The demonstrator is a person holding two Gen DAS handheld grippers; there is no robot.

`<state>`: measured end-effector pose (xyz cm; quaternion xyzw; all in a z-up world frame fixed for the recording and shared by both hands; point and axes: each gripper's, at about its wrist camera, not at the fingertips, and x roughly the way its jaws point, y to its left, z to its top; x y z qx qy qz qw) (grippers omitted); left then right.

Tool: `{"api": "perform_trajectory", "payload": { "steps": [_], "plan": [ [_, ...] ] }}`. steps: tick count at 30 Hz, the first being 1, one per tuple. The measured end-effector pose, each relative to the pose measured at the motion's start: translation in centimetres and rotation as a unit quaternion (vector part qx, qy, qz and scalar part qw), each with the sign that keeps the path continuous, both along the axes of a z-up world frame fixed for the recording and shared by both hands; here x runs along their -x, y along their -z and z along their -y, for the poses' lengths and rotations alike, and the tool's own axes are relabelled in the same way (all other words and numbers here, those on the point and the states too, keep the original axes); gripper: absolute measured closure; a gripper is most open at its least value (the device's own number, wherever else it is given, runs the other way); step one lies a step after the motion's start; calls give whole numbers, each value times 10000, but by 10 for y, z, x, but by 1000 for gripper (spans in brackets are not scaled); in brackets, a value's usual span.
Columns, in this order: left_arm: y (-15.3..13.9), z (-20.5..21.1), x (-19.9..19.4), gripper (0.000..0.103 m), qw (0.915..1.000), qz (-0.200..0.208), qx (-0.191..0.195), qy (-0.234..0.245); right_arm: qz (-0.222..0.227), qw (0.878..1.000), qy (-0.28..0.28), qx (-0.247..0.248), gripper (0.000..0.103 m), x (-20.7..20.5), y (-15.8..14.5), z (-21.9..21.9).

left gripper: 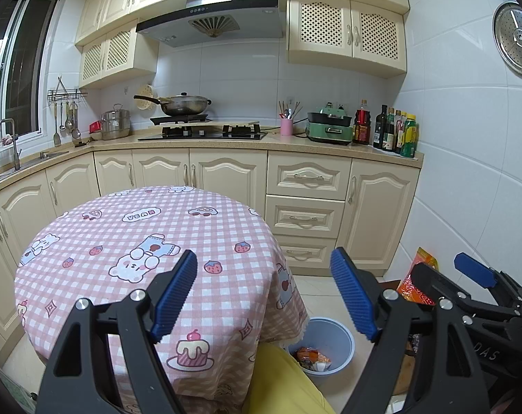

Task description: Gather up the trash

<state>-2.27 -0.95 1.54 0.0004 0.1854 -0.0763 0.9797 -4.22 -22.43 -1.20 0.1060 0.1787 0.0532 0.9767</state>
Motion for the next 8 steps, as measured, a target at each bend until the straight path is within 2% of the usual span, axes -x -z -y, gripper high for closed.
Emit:
{"api": "perform_trajectory", "payload": {
  "steps": [2, 8],
  "plan": [
    [0, 0, 1, 16, 10000, 1, -3, 2, -3, 10000, 0, -3, 10, 0, 0, 0],
    [2, -4, 1, 16, 10000, -61, 13, -30, -49, 10000, -60, 3, 10, -4, 2, -6]
  ]
}}
